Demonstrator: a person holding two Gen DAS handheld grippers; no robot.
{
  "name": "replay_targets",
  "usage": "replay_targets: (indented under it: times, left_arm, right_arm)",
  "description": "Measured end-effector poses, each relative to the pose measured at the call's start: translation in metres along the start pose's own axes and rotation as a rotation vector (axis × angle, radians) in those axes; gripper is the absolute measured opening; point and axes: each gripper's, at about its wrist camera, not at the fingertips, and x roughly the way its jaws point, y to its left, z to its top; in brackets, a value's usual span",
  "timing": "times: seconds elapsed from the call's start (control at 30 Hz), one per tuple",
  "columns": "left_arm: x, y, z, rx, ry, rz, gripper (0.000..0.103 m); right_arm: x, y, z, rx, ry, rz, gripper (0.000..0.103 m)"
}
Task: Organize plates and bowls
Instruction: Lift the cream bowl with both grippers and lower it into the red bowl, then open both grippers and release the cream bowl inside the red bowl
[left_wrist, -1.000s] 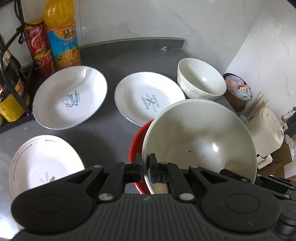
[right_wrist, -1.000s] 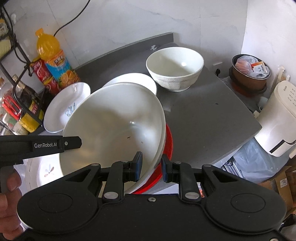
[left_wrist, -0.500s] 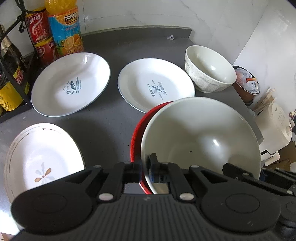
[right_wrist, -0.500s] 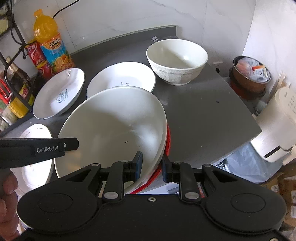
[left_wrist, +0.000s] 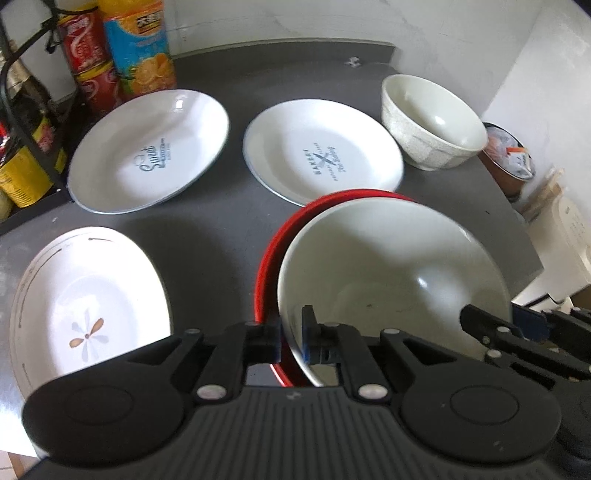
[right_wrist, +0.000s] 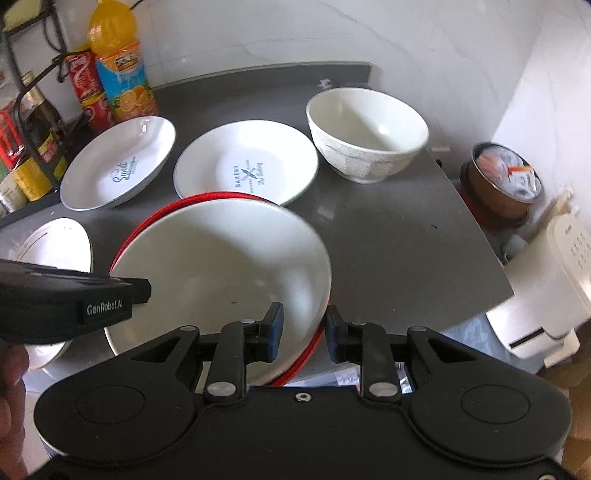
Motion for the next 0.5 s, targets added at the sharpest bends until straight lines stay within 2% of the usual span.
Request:
replay_targets:
  times: [0.2,0.33,0.4,0.47,0.5]
  left_arm:
    - [-0.002,0.002,0.0,-0.02,-0.003,0.004,0.006]
    - [-0.008,0.001,0.004,-0.03,0.014,0.004,0.008]
    - [-0.011,0.002,0.006,-0.047,0.025,0.001,0.01]
    - [-0.014,0.001,0.007,-0.06,0.029,0.01,0.01]
    - [-0.015,-0.001,0.007,-0.058,0.031,0.02,0.01]
  right_arm:
    - [-0.001,-0.001,0.001,-0.028,0.007,0.012,0.026]
    - [-0.007,-0.004,0.004,-0.028,0.011,0.056,0.028]
    - [-0.009,-0.007,0.005,-0.033,0.013,0.072,0.033]
    - [-0.013,-0.011,0.006,-0.038,0.008,0.084,0.046]
    - [-0.015,-0.013,0.006,-0.039,0.002,0.091,0.048]
